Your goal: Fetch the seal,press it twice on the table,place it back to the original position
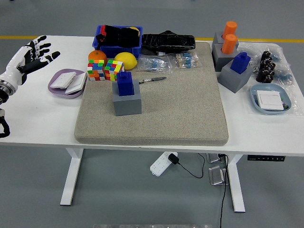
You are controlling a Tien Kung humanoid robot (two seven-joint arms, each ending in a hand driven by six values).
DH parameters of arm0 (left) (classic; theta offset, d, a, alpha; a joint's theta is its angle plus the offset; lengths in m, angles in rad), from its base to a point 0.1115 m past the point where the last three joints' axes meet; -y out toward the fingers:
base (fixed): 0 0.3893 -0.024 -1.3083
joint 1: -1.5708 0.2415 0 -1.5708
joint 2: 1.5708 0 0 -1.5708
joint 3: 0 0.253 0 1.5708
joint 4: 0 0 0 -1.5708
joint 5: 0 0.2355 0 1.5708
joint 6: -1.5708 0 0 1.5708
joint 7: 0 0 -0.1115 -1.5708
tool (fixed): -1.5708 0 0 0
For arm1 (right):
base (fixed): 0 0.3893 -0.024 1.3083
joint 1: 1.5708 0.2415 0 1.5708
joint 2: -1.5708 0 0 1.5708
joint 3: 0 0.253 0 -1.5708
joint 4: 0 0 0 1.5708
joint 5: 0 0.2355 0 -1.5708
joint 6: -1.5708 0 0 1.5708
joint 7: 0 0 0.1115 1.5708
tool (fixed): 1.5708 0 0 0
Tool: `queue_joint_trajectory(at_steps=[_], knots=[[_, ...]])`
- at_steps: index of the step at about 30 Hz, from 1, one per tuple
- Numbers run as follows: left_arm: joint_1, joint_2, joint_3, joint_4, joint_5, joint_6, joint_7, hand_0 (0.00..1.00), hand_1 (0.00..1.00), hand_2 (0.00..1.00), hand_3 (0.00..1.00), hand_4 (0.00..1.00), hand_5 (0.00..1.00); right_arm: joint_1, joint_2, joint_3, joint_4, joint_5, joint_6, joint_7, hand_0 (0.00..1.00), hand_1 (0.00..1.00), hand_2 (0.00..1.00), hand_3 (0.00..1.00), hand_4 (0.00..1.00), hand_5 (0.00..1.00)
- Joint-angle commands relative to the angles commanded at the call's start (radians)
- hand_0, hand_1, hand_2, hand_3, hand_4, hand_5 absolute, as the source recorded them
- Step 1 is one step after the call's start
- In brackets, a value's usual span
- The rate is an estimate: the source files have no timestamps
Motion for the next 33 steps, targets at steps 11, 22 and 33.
queue_joint_trajectory(at_steps=[11,22,33], knots=[[-0.008,-0.002,0.007,-0.005,-0.006,-0.003,0.004,0.925,0.875,0.874,0.942,0.934,0.489,0.006,-0.003,0.003,0.0,0.001,0.001,-0.001,0.76,0.674,0.664,0.617,0.783,0.506],[-0.021,0.009,0.011,-0.012,-0.007,-0.005,0.003,0.925,0.871,0.874,0.94,0.916,0.472,0.012,-0.006,-0.006,-0.002,0.001,0.003,-0.003,0.761,0.674,0.664,0.617,0.782,0.509],[-0.032,0.009,0.015,-0.016,-0.009,-0.008,0.002,0.923,0.866,0.872,0.94,0.908,0.475,0.012,-0.003,0.011,-0.002,-0.004,-0.002,0.001,0.76,0.674,0.664,0.617,0.782,0.503]])
